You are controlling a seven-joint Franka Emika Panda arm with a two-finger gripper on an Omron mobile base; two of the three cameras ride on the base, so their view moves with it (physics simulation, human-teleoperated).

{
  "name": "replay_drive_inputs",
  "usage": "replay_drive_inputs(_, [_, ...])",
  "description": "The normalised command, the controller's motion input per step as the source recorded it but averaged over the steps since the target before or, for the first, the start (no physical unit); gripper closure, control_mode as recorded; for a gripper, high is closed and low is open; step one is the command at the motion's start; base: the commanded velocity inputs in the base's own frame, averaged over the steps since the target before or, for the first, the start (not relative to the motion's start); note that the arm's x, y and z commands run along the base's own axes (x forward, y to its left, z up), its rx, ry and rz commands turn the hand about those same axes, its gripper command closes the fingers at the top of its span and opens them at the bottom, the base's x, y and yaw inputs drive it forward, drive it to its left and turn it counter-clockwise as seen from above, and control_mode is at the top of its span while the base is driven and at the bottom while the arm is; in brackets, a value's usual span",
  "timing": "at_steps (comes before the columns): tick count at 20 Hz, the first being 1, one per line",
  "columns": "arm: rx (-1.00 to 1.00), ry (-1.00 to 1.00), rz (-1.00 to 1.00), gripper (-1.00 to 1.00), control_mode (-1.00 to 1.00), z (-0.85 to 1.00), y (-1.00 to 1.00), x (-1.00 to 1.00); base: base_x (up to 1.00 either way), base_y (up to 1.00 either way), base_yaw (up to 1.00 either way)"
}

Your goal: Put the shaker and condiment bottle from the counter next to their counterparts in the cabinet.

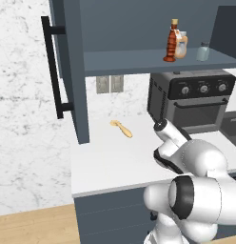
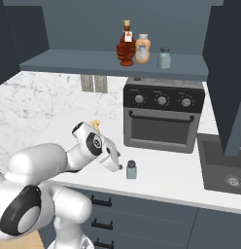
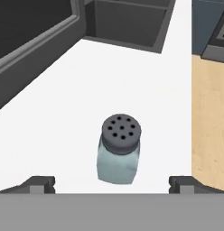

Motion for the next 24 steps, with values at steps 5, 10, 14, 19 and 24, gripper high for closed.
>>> replay_drive_inputs(5, [0.0,-0.01,0.0,-1.0,-1.0,-0.15,-0.21,0.0,0.0,0.0,0.0])
replay_drive_inputs(10, [0.01,-0.02,0.0,-1.0,-1.0,-0.09,-0.12,0.0,0.0,0.0,0.0])
replay_drive_inputs(14, [0.01,0.0,0.0,-1.0,-1.0,-0.09,-0.16,0.0,0.0,0.0,0.0])
replay_drive_inputs(19, [0.01,0.0,0.0,-1.0,-1.0,-0.11,-0.1,0.0,0.0,0.0,0.0])
replay_drive_inputs(24, [0.0,0.0,0.0,-1.0,-1.0,-0.18,-0.01,0.0,0.0,0.0,0.0])
